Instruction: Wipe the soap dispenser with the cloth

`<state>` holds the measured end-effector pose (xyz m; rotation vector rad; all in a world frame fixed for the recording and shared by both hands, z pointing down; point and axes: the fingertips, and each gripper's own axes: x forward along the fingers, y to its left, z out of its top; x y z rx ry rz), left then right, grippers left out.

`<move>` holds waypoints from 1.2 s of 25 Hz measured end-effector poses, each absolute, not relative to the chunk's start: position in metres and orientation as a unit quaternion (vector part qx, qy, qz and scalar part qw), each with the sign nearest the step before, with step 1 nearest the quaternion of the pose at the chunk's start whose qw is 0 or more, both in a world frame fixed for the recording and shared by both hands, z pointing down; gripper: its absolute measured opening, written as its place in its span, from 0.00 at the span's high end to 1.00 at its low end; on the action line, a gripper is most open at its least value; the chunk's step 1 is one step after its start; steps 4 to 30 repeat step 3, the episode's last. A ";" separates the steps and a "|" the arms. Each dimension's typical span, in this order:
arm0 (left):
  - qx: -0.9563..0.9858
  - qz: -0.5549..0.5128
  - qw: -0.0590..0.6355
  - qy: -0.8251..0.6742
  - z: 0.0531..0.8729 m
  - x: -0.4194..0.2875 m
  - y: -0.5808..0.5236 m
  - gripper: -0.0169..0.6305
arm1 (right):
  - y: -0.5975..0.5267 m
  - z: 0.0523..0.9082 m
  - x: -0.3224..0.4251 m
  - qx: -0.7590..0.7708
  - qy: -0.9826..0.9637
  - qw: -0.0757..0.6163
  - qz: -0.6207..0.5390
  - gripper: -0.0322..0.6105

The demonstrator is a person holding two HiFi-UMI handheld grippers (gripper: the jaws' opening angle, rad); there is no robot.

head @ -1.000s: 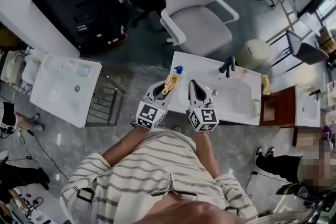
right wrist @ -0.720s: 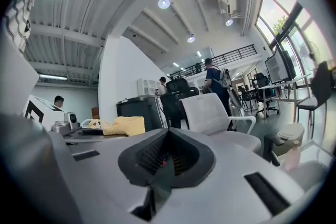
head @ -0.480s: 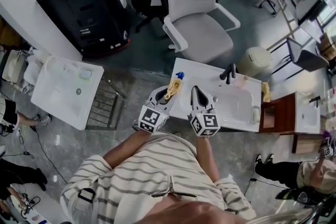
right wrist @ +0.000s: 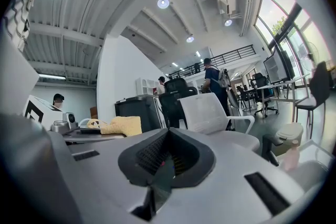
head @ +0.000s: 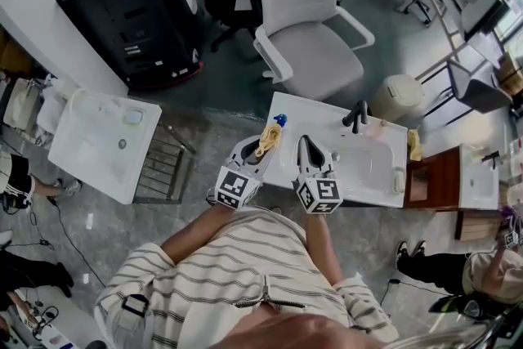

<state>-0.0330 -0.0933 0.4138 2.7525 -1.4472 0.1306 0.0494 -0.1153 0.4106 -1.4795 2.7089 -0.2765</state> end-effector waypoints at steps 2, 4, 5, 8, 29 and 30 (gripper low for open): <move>0.884 0.043 0.014 -0.466 0.414 -0.034 -0.095 0.84 | -0.117 0.410 0.048 -0.477 0.874 0.020 -0.089 0.95; 0.883 0.044 0.014 -0.467 0.415 -0.035 -0.095 0.84 | -0.117 0.410 0.048 -0.477 0.874 0.020 -0.089 0.95; 0.883 0.044 0.014 -0.467 0.415 -0.035 -0.095 0.84 | -0.117 0.410 0.048 -0.477 0.874 0.020 -0.089 0.95; 0.883 0.044 0.014 -0.467 0.415 -0.035 -0.095 0.84 | -0.117 0.410 0.048 -0.477 0.874 0.020 -0.089 0.95; 0.883 0.044 0.014 -0.467 0.415 -0.035 -0.095 0.84 | -0.117 0.410 0.048 -0.477 0.874 0.020 -0.089 0.95; 0.883 0.044 0.014 -0.467 0.415 -0.035 -0.095 0.84 | -0.117 0.410 0.048 -0.477 0.874 0.020 -0.089 0.95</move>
